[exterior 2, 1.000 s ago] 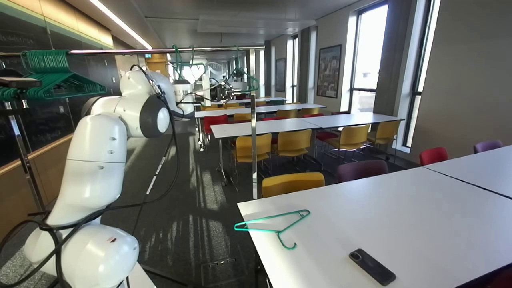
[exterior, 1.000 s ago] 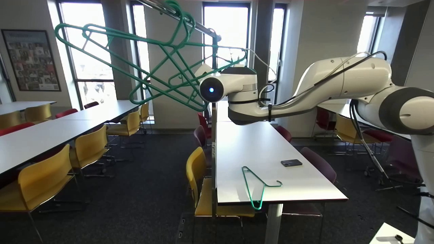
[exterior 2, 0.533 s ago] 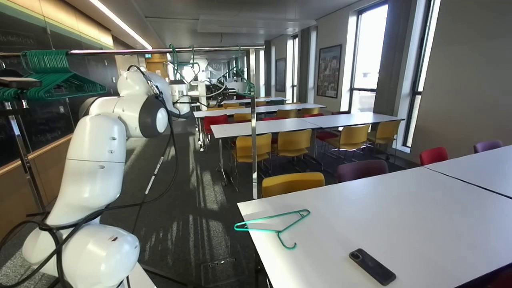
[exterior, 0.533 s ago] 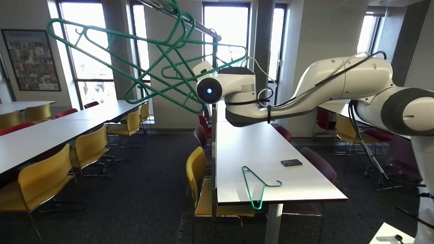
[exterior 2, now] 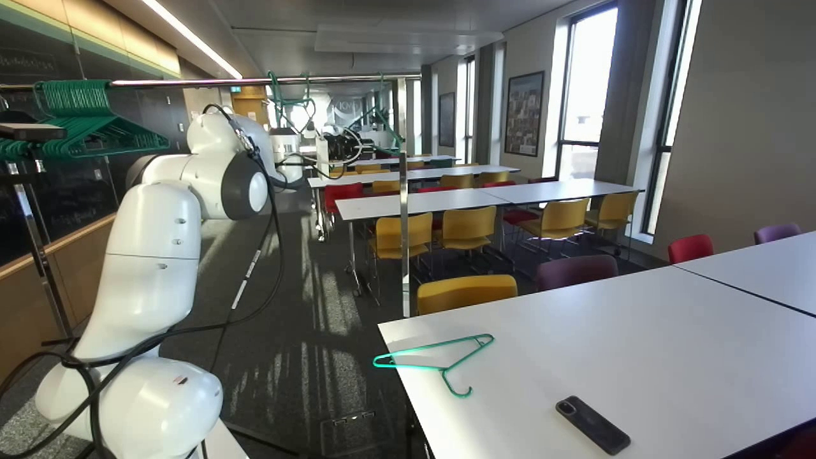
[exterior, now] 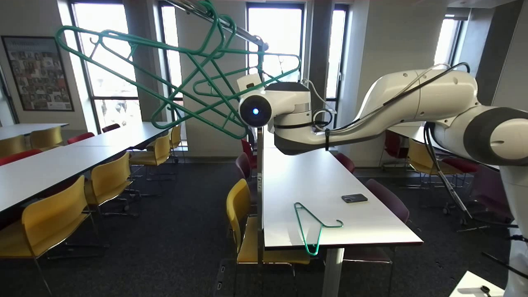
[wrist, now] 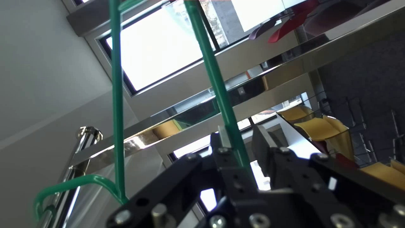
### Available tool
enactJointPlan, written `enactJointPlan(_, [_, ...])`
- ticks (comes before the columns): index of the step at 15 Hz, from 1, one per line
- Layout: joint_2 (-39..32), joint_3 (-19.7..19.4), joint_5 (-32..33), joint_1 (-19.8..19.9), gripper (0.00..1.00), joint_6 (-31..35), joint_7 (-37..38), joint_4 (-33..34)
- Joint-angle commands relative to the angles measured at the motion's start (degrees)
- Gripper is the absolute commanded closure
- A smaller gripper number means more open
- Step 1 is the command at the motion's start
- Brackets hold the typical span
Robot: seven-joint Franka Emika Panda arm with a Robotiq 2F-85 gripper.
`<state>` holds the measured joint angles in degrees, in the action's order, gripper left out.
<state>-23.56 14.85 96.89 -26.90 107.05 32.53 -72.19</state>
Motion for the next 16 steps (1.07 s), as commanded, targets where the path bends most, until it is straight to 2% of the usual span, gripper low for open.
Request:
enactJointPlan(1, [0.1,-0.2,-0.5,0.6,0.4,-0.5,6.0,-1.0])
enactJointPlan(6, [-0.1,-0.5,0.1,0.0,0.04,-0.7,9.2,-2.7])
enactJointPlan(7, [-0.2,-0.4,0.0,-0.2,0.01,-0.4,9.0,-3.3])
enactJointPlan(16, [1.1,0.0,1.8,-1.6,0.0,-0.8,7.1,-14.6])
